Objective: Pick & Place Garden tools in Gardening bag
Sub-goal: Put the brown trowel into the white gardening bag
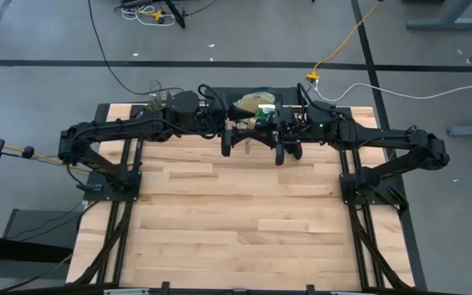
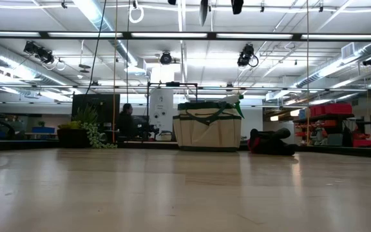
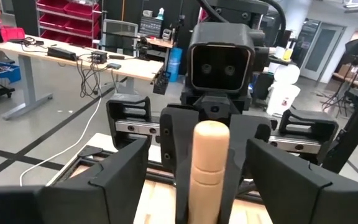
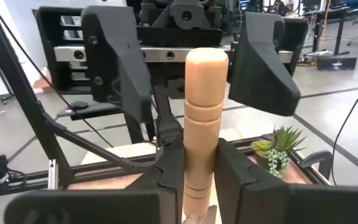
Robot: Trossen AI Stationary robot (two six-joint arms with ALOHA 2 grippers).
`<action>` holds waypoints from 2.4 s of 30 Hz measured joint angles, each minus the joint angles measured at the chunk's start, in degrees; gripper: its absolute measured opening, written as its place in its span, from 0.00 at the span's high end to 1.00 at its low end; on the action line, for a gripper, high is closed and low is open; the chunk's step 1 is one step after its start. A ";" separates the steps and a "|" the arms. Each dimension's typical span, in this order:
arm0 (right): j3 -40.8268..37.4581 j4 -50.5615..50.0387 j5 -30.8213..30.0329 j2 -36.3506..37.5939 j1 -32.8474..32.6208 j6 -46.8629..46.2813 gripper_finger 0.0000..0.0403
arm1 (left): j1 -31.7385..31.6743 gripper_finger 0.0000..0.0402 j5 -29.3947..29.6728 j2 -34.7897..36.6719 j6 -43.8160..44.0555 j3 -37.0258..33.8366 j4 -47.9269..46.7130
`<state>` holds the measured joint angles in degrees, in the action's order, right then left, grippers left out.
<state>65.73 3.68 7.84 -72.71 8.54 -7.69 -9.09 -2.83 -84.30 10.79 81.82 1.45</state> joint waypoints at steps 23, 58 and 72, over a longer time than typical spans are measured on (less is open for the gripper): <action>-0.02 -0.11 0.14 0.00 0.00 0.10 0.86 | 0.66 0.61 -0.75 -0.19 0.01 -0.04 -0.17; -0.04 -0.70 0.19 0.00 -0.02 0.02 0.86 | 0.65 0.81 -1.48 -0.19 -0.07 -0.07 -0.32; -0.04 -0.68 0.24 0.00 -0.02 0.69 0.79 | 0.67 0.81 -2.23 -0.19 -0.96 -0.07 -0.14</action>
<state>65.69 3.01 8.08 -72.71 8.51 -7.00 -8.43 -5.06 -84.49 9.82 81.76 1.30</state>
